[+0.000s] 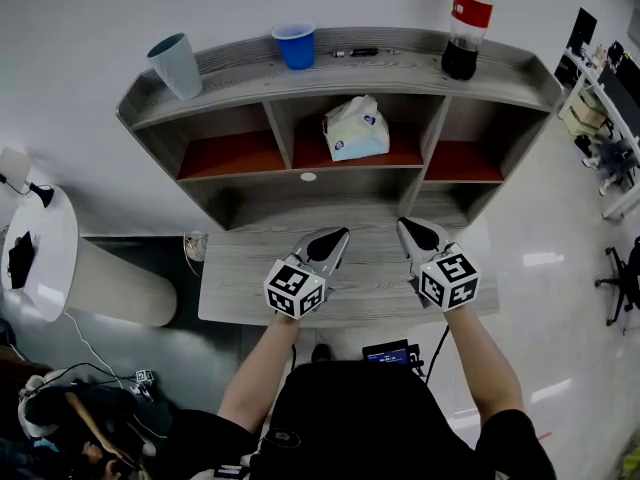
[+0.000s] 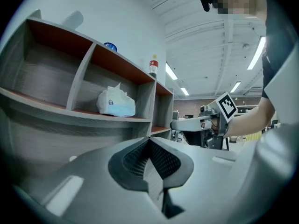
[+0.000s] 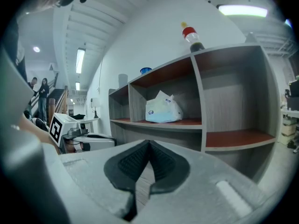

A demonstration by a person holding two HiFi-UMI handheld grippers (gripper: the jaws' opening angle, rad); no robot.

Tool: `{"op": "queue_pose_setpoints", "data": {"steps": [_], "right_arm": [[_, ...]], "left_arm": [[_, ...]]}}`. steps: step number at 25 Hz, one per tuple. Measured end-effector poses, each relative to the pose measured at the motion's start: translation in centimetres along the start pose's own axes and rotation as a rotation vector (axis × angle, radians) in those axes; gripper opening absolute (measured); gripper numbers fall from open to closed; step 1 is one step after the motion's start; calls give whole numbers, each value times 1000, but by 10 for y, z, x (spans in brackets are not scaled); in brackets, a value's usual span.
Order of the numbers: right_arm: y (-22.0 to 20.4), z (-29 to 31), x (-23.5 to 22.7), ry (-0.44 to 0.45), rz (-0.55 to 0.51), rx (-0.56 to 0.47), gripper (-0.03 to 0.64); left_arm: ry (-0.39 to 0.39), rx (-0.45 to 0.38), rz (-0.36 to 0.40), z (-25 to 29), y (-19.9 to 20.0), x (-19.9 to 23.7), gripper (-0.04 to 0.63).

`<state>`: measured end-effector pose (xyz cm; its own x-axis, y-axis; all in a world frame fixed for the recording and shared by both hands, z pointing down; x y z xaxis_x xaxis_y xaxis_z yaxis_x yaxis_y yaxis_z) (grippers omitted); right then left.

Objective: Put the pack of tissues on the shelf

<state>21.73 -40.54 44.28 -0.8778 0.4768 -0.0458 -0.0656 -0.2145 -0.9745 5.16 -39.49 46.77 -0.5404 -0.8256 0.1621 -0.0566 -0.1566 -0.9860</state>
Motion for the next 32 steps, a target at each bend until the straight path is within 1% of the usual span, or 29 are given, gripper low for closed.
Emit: {"op": "queue_pose_setpoints", "data": {"steps": [8, 12, 15, 18, 21, 25, 27, 30, 32], "right_arm": [[-10, -18, -20, 55, 42, -14, 5], [-18, -23, -20, 74, 74, -17, 17], [-23, -32, -12, 81, 94, -26, 34], [-28, -41, -1, 82, 96, -26, 55], [-33, -50, 10, 66, 98, -32, 76], [-35, -62, 30, 32, 121, -59, 77], [-37, -69, 43, 19, 119, -62, 70], [-45, -81, 63, 2, 115, -50, 5], [-50, -89, 76, -7, 113, -41, -2]], "left_arm": [[30, -1, -67, -2, -21, -35, -6], [17, 28, -94, -15, -37, -48, 2], [11, 31, -121, -28, -48, -55, 2], [-17, 26, -133, -39, -52, -62, 2], [-53, 14, -127, -50, -49, -70, 2], [-102, 17, -104, -74, -46, -77, 2], [-125, 13, -104, -87, -46, -80, 0], [-128, 11, -107, -106, -49, -83, 0], [-126, 11, -107, -119, -52, -85, 0]]}}
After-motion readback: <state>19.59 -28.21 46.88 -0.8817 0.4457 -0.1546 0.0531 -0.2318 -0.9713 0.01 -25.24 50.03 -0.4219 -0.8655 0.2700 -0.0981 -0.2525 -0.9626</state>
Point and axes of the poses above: the fingertips, and each gripper's own axes: z forward along the fingers, x to its left, y out of its top, the point moved 5 cm from there along -z, backward along the fingers, and after that the axes turned 9 degrees about -y, right-handed, at the moved point
